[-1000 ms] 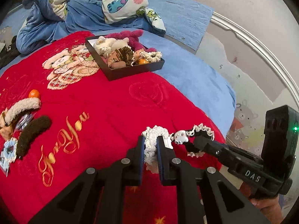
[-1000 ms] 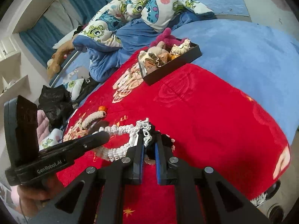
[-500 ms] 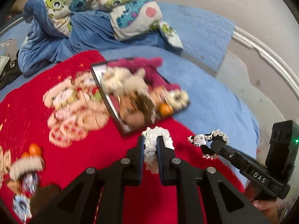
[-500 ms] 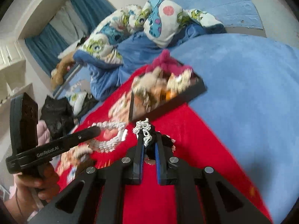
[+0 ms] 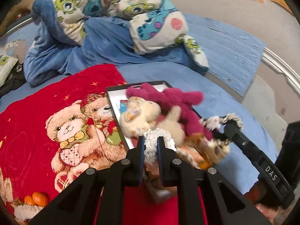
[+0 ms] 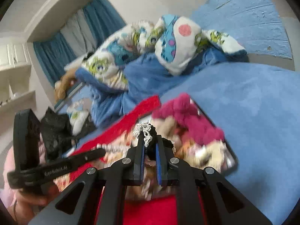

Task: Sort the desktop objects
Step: 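Lower the scrunchie and beaded chain into the black tray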

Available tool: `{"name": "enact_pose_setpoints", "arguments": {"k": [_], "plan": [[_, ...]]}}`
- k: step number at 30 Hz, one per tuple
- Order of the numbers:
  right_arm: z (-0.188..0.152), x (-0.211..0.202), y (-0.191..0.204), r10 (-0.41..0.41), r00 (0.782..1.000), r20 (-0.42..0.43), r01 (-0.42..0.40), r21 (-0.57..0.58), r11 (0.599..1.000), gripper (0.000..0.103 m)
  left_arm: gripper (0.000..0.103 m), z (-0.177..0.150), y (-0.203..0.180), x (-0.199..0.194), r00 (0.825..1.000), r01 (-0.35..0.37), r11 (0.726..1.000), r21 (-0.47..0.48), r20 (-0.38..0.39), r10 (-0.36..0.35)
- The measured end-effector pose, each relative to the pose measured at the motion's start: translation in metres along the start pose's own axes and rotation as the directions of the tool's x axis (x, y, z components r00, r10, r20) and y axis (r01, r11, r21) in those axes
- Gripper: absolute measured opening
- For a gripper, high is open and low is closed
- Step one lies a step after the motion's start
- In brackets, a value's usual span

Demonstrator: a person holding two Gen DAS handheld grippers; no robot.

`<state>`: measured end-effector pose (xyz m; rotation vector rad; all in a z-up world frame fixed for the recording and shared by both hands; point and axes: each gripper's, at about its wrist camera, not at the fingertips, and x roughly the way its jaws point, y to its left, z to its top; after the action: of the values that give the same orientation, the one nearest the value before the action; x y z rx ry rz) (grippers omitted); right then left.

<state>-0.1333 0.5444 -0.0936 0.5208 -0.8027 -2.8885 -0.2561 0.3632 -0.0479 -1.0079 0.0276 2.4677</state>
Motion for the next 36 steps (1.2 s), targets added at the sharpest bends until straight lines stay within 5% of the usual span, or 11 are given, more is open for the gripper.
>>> {"name": "enact_pose_setpoints", "arguments": {"k": [4, 11, 20, 36], "plan": [[0.003, 0.028, -0.013, -0.027, 0.998, 0.055, 0.027, -0.003, 1.000, 0.011, 0.013, 0.005, -0.001, 0.019, 0.996, -0.093, 0.996, 0.004, 0.004, 0.093], [-0.007, 0.072, -0.036, -0.032, 0.999, -0.010, 0.032, 0.015, 0.999, 0.011, 0.013, -0.001, -0.003, 0.041, 0.989, -0.149, 0.988, 0.024, -0.009, 0.150], [-0.015, 0.079, -0.056, -0.035, 0.999, -0.031, 0.037, 0.082, 0.996, 0.011, 0.013, -0.010, -0.002, 0.045, 0.994, -0.109, 0.992, -0.065, -0.013, 0.108], [-0.018, 0.067, -0.062, 0.054, 0.999, 0.008, -0.054, 0.107, 0.993, 0.012, 0.013, -0.021, -0.030, 0.051, 0.996, -0.087, 0.996, 0.002, -0.037, 0.087]]}}
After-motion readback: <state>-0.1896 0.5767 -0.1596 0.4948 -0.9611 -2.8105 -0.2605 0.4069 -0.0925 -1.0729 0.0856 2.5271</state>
